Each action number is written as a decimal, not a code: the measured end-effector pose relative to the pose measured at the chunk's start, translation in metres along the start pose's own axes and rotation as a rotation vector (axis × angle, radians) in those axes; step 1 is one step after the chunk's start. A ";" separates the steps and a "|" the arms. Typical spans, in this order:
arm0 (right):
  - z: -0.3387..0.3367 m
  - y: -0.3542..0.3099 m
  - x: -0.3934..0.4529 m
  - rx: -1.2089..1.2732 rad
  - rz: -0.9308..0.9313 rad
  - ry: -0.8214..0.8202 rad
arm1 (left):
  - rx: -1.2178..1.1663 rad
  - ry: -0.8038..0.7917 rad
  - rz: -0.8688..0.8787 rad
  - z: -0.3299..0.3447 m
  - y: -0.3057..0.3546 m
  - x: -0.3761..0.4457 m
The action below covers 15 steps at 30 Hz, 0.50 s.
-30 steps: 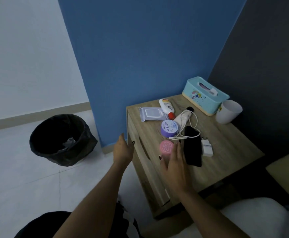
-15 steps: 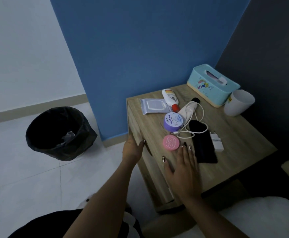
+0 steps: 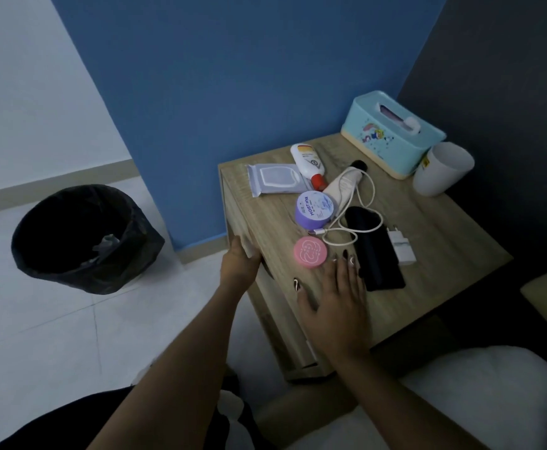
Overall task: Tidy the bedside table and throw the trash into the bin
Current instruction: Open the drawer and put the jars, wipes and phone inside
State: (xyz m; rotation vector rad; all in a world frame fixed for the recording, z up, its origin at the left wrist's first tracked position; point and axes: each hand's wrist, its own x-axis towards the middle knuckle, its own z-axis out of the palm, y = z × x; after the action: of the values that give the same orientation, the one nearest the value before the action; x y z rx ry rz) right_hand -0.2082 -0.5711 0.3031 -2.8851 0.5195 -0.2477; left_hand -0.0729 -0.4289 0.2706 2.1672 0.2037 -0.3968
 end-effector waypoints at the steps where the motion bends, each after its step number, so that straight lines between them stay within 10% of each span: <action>1: 0.000 0.000 0.000 0.008 0.001 0.007 | 0.006 -0.020 0.005 0.000 0.001 0.001; 15: 0.001 0.001 0.000 0.007 -0.009 0.020 | -0.026 -0.103 0.157 -0.016 0.008 -0.009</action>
State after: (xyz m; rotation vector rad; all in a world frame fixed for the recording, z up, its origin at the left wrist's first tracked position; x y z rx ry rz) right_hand -0.2085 -0.5722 0.3015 -2.8822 0.5078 -0.2793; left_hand -0.0755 -0.4204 0.2880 2.1138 -0.0185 -0.4120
